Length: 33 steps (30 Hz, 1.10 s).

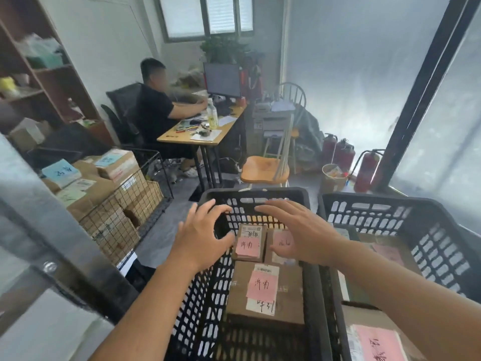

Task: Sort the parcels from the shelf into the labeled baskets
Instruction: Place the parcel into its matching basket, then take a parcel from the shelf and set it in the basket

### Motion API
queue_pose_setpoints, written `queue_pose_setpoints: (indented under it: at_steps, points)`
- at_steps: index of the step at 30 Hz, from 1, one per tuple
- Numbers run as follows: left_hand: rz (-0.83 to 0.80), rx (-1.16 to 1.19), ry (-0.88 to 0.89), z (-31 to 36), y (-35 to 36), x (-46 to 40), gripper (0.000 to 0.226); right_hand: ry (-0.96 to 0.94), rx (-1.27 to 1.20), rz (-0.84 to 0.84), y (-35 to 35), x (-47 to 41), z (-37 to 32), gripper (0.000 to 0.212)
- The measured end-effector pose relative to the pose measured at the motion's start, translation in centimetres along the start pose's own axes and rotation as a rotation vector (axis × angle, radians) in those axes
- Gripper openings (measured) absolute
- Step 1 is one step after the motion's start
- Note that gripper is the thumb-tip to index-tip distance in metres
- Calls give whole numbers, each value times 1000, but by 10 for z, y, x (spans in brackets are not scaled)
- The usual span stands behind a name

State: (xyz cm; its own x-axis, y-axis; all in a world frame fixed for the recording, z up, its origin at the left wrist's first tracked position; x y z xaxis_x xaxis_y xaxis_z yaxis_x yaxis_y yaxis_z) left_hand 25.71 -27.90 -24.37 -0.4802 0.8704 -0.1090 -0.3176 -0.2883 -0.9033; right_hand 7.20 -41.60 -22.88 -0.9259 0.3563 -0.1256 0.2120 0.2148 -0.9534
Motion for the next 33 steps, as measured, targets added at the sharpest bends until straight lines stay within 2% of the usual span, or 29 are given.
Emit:
queue_pose_setpoints:
  at_steps: [5,11,15,24,33]
  points:
    - [90,-69,16,51,-40,18,59,-79,-35,54,-31,9,3,85]
    - [182,-118,-66,100,-64,63,58,-238,-99,76,-60,22,-8,84]
    - [267,-166,-153,125,-84,109,58,-415,-180,61,-74,32,-41,81]
    - [553,-235,-411,153,-174,250,53,-774,-401,51,-105,56,-190,82]
    - [802,-326,-639,152,-272,444,41,-1067,-669,-36,-115,102,-378,75]
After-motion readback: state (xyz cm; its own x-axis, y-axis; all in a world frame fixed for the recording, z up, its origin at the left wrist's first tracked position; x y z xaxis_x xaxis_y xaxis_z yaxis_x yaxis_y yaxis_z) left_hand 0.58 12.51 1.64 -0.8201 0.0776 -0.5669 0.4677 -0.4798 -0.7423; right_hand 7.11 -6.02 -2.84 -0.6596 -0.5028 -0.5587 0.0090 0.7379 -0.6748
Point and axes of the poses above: each hand's wrist, its own x-axis away from the middle knuckle, its own y-axis out of the palm, z = x × y, the point moved 6 cm from there along -x, towards the middle knuckle, and after that the axes turned 3 degrees about y, right-handed, at the moved point
